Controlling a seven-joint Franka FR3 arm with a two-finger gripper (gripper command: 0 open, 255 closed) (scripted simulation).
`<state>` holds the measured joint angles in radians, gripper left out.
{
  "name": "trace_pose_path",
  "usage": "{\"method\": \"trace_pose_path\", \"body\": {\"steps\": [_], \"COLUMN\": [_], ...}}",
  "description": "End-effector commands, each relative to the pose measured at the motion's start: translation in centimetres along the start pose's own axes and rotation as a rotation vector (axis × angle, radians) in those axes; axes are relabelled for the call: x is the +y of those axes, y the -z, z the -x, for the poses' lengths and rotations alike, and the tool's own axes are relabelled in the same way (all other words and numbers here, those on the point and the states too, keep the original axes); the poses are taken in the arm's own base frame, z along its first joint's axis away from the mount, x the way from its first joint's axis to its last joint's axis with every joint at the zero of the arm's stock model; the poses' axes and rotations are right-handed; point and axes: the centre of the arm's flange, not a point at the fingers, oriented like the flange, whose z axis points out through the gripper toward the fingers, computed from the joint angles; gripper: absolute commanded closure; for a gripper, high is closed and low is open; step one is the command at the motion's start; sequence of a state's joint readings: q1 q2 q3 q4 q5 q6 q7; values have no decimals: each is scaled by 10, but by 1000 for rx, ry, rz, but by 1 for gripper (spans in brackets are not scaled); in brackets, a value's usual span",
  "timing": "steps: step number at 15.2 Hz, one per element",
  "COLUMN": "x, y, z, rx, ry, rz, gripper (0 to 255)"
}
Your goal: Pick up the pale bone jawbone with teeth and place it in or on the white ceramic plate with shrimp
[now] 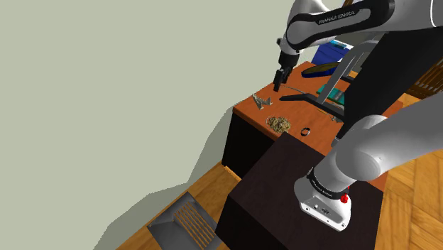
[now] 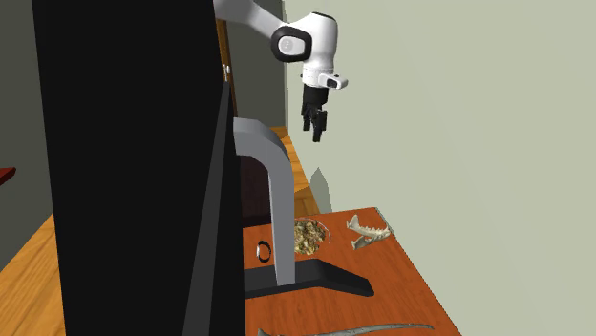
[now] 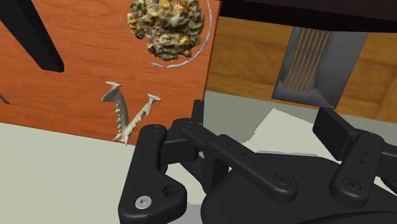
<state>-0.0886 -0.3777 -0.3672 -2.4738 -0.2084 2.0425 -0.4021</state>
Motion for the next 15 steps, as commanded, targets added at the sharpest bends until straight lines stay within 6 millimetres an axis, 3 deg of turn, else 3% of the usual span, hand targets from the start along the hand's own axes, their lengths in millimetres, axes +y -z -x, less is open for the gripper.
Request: {"method": "trace_pose_path", "body": {"steps": [1, 15], "x": [20, 146], "y": [-19, -140], "z": [-9, -74], "rx": [5, 34], "ry": [2, 17], "rz": [-2, -28], "gripper": [0, 0]}}
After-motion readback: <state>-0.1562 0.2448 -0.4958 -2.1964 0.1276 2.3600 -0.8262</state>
